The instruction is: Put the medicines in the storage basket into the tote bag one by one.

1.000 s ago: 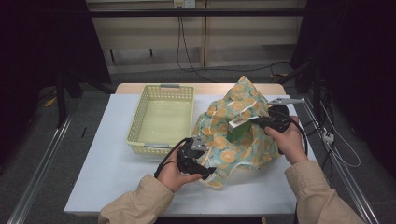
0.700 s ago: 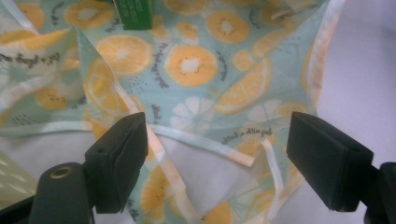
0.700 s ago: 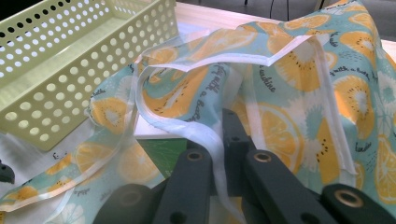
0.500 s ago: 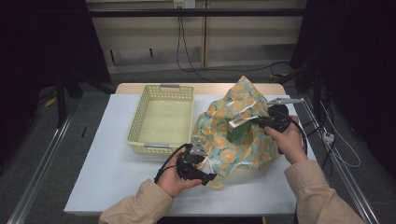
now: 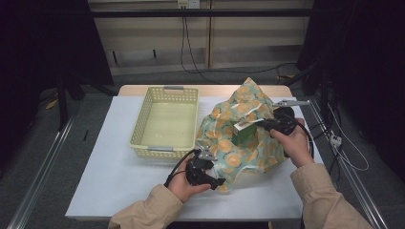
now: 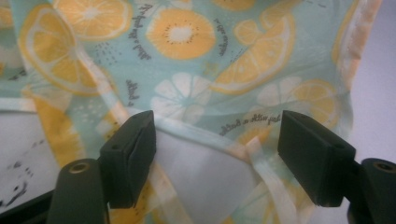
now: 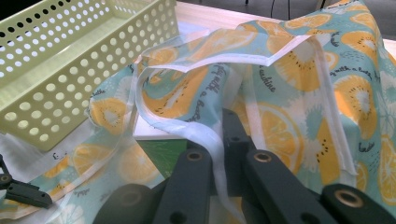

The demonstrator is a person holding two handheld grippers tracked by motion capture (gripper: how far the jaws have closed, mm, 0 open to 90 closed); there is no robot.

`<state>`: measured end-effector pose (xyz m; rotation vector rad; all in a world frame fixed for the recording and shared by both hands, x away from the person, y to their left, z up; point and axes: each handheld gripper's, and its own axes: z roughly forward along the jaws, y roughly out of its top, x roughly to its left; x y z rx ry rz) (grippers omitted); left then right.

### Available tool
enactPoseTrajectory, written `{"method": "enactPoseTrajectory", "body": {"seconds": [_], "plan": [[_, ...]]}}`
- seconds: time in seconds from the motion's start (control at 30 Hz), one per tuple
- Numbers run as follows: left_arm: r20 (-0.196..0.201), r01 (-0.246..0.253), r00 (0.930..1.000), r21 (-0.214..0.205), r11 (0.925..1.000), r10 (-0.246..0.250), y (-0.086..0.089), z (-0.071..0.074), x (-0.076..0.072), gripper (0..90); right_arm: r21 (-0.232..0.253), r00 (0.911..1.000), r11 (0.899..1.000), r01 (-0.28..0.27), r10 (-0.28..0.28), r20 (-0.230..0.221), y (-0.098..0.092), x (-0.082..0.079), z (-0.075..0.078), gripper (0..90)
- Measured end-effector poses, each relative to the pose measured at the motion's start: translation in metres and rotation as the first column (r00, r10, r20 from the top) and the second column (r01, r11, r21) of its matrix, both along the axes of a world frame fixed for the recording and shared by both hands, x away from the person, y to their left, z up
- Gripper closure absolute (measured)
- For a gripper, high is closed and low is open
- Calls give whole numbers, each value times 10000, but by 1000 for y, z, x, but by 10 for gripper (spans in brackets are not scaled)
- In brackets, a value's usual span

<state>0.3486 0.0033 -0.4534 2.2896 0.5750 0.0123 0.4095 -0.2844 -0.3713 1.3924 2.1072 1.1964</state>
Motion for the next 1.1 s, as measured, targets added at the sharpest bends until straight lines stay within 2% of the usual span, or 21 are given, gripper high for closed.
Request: {"method": "enactPoseTrajectory", "body": {"seconds": [0.1, 0.13, 0.2, 0.23, 0.3, 0.37, 0.43, 0.47, 0.53, 0.6, 0.63, 0.7, 0.73, 0.93, 0.97, 1.1], "plan": [[594, 65, 9982, 421, 9991, -90, -4, 0, -4, 323, -38, 10000, 10000, -15, 15, -3, 1, 1, -1, 900], [744, -84, 9972, 561, 9984, 42, -6, 1, -5, 345, -21, 10000, 10000, -14, 14, -7, 1, 1, -1, 900], [869, 103, 9961, 504, 9987, -147, -6, 1, -3, 410, -14, 10000, 10000, -24, 24, -8, 1, 1, -2, 900], [900, -13, 9959, 460, 9989, -28, -6, 1, -2, 459, -18, 10000, 10000, -36, 36, -12, 2, 1, -2, 900], [719, 200, 9972, -25, 9998, -198, -5, -1, 2, 566, -21, 10000, 10000, -56, 55, -48, 2, 2, -3, 900], [675, 391, 9970, -201, 9990, -377, -8, -3, 4, 617, -32, 10000, 10000, -69, 69, -53, 2, 2, -4, 900], [761, 581, 9954, -29, 9983, -577, -11, -2, 6, 680, -22, 10000, 10000, -56, 56, -56, 2, 3, -4, 900], [750, 412, 9964, -82, 9991, -405, -12, -2, 6, 715, -20, 10000, 10000, -56, 55, -61, 2, 3, -4, 900], [496, 669, 9966, -214, 9975, -657, -13, -3, 9, 821, -30, 10000, 10000, -57, 56, -78, 2, 3, -4, 900], [291, 516, 9983, -168, 9985, -511, -15, -2, 9, 885, -17, 9999, 10000, -54, 54, -90, 2, 3, -4, 900], [132, 634, 9979, -278, 9976, -630, -15, -2, 10, 900, -4, 9999, 10000, -50, 50, -97, 2, 2, -5, 900], [61, 652, 9979, -86, 9978, -652, -14, 1, 12, 900, -21, 10000, 10000, -48, 48, -79, 1, 2, -5, 900], [17, 607, 9982, -142, 9981, -607, -13, 3, 13, 900, -22, 10000, 10000, -28, 28, -78, 0, 1, -4, 900], [261, 139, 9996, -752, 9971, -120, -1, 37, 22, 900, -15, 10000, 10000, 28, -28, -4, -2, 1, 1, 900], [397, 1, 9992, -718, 9974, 28, 1, 45, 23, 900, -6, 10000, 10000, 49, -49, 28, -3, 1, 2, 900], [759, -175, 9968, -1061, 9942, 256, 8, 77, 33, 900, -30, 9997, 9999, 151, -150, 216, -5, 2, 14, 900]]}}
